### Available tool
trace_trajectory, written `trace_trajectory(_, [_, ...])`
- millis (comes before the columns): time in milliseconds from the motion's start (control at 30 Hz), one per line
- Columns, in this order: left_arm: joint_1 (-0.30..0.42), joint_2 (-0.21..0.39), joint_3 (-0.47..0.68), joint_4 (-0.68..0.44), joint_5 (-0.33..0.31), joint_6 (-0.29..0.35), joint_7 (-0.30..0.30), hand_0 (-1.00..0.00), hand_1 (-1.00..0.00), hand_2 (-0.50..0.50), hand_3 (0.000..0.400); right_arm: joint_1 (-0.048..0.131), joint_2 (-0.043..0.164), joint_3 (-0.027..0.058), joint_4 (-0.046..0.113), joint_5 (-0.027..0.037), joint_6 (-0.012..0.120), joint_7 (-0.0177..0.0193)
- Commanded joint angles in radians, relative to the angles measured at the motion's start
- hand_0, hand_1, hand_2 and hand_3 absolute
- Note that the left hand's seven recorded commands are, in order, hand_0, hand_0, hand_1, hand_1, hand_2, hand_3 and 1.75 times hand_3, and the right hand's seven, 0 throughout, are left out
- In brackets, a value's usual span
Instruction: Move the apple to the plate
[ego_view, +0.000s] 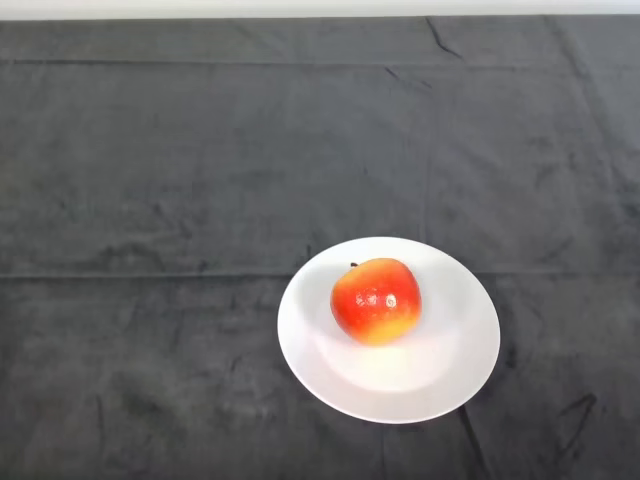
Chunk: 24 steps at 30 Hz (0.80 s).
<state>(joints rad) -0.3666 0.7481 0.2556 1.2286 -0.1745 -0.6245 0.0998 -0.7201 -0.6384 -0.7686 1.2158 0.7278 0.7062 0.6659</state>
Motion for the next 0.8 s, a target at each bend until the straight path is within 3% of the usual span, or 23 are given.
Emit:
trace_trajectory(33, [0.024, 0.056, 0.035, 0.004, 0.003, 0.018, 0.015, 0.0, 0.0, 0.0, 0.0, -0.012, -0.023, -0.0085, 0.001, 0.0141, 0.002, 0.0045])
trace_trajectory(800, [0.03, 0.053, 0.053, -0.016, 0.024, 0.024, 0.018, 0.0, 0.0, 0.0, 0.0, -0.012, -0.022, -0.0086, 0.001, 0.0136, 0.002, 0.0047])
